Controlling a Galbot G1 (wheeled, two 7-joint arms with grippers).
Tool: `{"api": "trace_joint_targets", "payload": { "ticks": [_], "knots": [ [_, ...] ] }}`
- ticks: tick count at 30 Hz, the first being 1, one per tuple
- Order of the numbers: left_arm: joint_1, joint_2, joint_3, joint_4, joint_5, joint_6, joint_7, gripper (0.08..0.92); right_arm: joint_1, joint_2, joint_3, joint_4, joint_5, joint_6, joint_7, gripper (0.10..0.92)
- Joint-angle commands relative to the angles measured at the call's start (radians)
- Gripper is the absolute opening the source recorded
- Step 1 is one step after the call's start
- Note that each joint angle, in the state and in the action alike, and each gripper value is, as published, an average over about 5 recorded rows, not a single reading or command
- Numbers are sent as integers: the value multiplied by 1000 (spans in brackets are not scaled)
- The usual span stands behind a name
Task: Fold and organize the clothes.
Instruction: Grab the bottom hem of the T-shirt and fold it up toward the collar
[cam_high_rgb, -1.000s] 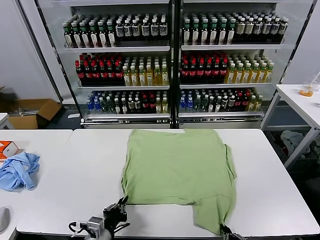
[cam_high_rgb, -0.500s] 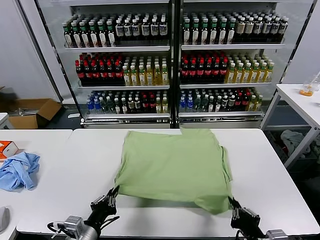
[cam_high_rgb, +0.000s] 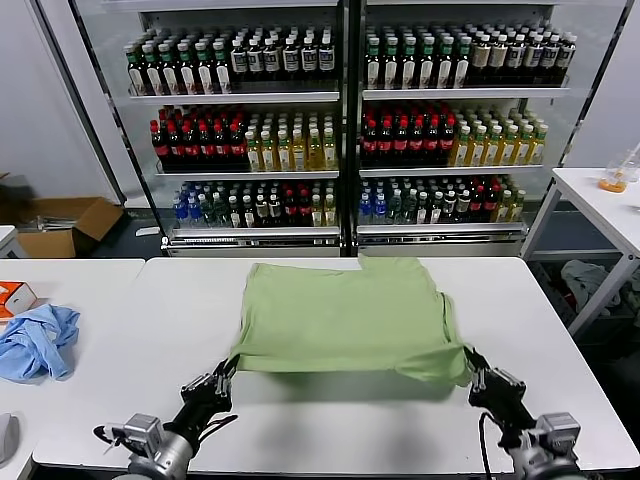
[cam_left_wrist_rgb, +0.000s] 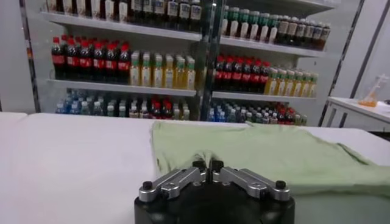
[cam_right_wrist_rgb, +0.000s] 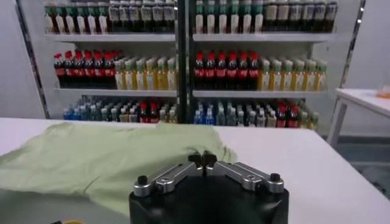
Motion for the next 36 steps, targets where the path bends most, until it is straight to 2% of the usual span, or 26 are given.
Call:
{"api": "trace_joint_targets", "payload": {
  "ticks": [1,12,22,25,28,36],
  "knots": [
    [-242,38,99,209,-15,-11,1,128,329,-60,-169,-208,-7,-8,-10,104],
    [-367,37,181,337,18,-17,0,128,428,-46,-257,-318,-87,-20,-38,104],
    [-397,14,208,391,46,-14,-8,144,469,-12,-307,-356,-148,-87,-54,104],
    [-386,7,202,381,45,-14,-10,181,451,-4,-309,-342,-172,-111,-69,104],
    [-363,-2,187,361,47,-16,-13,252,419,1,-295,-322,-191,-104,-77,131],
    [-279,-28,138,315,54,-22,-28,486,264,19,-174,-241,-187,-103,-51,351]
  ]
}}
